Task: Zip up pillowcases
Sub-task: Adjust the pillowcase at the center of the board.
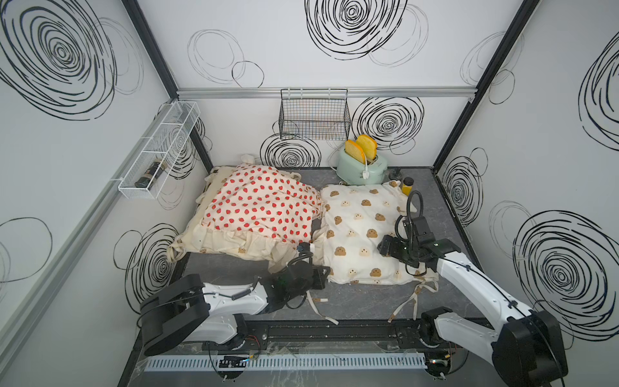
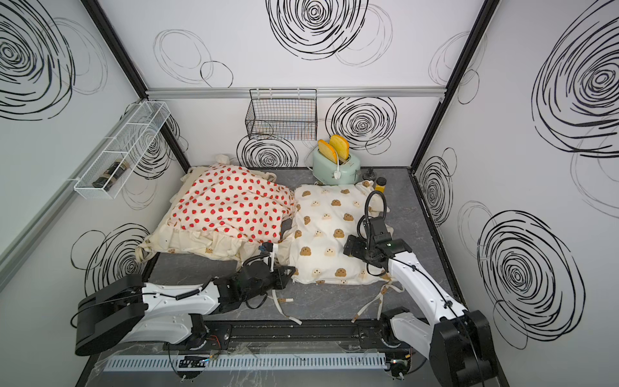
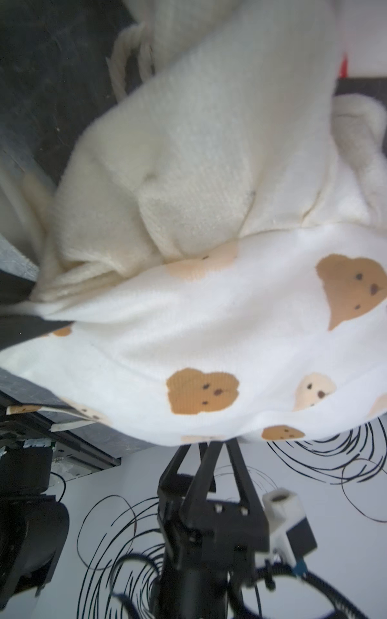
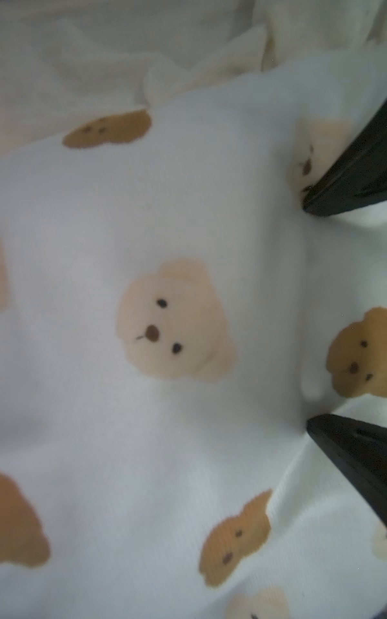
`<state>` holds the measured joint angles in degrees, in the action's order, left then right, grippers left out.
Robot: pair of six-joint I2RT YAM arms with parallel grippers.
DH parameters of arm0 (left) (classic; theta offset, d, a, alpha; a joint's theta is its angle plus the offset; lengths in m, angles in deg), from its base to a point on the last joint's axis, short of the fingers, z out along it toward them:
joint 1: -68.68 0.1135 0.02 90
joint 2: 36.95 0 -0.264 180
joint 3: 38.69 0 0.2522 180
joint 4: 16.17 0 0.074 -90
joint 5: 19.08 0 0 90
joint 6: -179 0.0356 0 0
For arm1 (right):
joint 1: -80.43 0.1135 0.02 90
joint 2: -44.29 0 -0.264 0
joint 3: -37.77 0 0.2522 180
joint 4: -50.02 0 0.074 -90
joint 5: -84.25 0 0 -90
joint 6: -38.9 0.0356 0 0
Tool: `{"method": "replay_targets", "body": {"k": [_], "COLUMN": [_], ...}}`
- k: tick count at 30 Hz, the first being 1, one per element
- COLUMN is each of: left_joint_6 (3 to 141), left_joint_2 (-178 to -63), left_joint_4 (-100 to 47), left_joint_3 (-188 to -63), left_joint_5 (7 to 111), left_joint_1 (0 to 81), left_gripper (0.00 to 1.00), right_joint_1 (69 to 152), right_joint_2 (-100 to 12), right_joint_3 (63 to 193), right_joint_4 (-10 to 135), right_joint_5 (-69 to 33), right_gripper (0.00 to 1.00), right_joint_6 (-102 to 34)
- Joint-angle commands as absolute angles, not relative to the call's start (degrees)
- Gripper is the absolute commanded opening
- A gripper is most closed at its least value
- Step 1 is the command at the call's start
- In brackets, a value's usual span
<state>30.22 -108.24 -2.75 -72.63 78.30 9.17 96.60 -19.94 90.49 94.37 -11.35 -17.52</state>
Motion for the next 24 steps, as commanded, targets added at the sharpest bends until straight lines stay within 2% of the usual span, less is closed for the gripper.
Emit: {"method": "replay_targets", "body": {"k": [1, 4, 9, 14, 24], "left_joint_6": [28.95, 27.86, 26.99, 26.49, 26.51], "left_joint_2": [-104.37, -102.28, -101.09, -104.2, -106.7], "left_joint_4": [-4.78, -5.89, -7.84, -5.17, -2.6], "left_joint_3": [-74.1, -74.76, -77.24, -79.14, -81.01], "left_joint_5": [81.64, 81.89, 84.93, 83.94, 80.44], "left_joint_1": [7.23, 5.72, 1.13, 0.84, 5.52], "left_gripper": [0.05, 0.0, 0.0, 0.0, 0.0], "right_joint_1": [95.01, 94.23, 95.25, 99.01, 97.83], "right_joint_2": [-23.3, -28.18, -36.46, -40.92, -28.01], "right_joint_3": [91.65, 94.17, 99.82, 103.79, 103.77], "right_joint_4": [87.62, 85.09, 82.92, 80.23, 94.26], "right_joint_5": [-14.0, -16.2, -20.95, -22.25, -12.9], "right_gripper": [0.97, 0.97, 0.97, 0.97, 0.97], "right_joint_6": [-20.07, -20.61, -23.01, -25.34, -28.08]}}
